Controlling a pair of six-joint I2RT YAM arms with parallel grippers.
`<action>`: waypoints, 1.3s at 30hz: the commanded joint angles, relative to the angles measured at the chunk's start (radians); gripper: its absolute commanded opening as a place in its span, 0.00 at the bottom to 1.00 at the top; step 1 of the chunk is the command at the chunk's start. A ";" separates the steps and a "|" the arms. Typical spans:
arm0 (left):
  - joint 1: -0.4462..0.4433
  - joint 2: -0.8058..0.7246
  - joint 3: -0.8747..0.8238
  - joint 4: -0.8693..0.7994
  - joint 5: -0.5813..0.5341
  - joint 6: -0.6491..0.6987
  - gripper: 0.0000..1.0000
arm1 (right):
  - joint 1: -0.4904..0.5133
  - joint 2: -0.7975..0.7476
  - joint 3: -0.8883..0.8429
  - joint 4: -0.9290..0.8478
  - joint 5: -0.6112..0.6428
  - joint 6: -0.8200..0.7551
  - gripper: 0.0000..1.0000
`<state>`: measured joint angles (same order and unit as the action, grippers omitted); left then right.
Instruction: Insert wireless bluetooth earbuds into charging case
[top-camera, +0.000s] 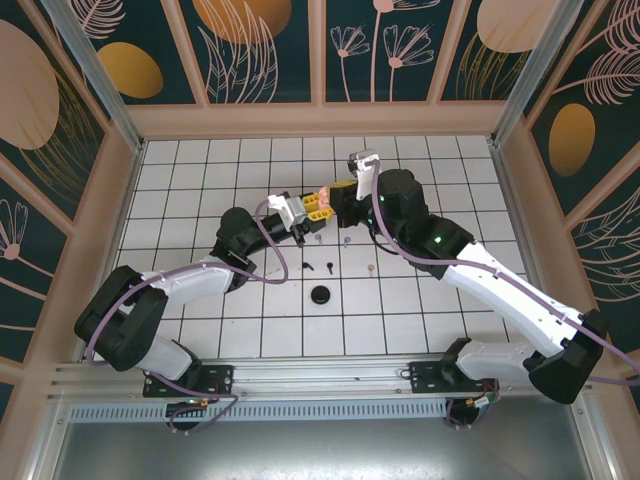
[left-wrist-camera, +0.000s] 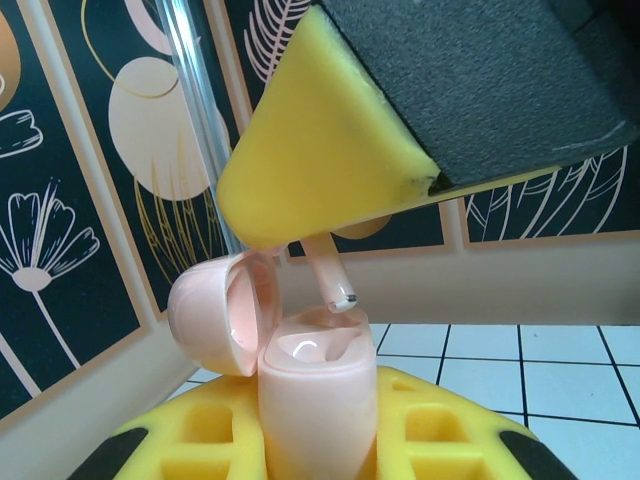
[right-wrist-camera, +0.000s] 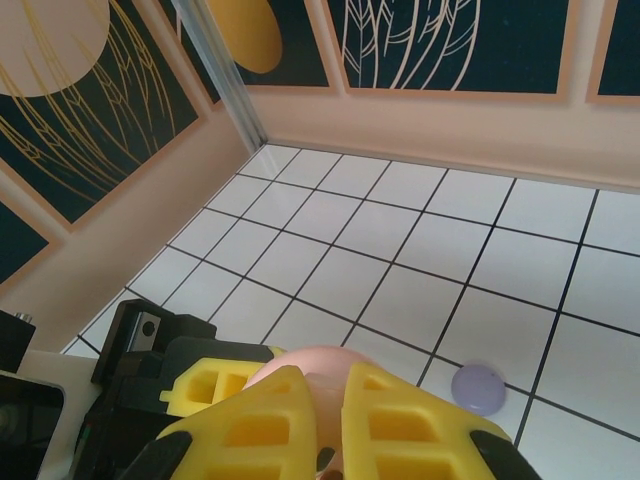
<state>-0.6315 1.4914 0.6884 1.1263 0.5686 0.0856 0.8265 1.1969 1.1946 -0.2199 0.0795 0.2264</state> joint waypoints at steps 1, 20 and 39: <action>-0.007 -0.023 0.026 0.054 0.018 -0.007 0.00 | 0.005 0.009 -0.008 0.028 0.019 -0.003 0.10; -0.011 -0.022 0.046 0.087 0.030 -0.058 0.00 | 0.056 0.041 -0.062 0.028 0.098 -0.055 0.10; -0.013 -0.017 0.051 0.084 0.020 -0.055 0.00 | 0.116 0.064 -0.054 -0.028 0.194 -0.103 0.11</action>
<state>-0.6308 1.4914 0.6884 1.0946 0.5648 0.0334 0.9241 1.2335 1.1557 -0.1562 0.2916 0.1360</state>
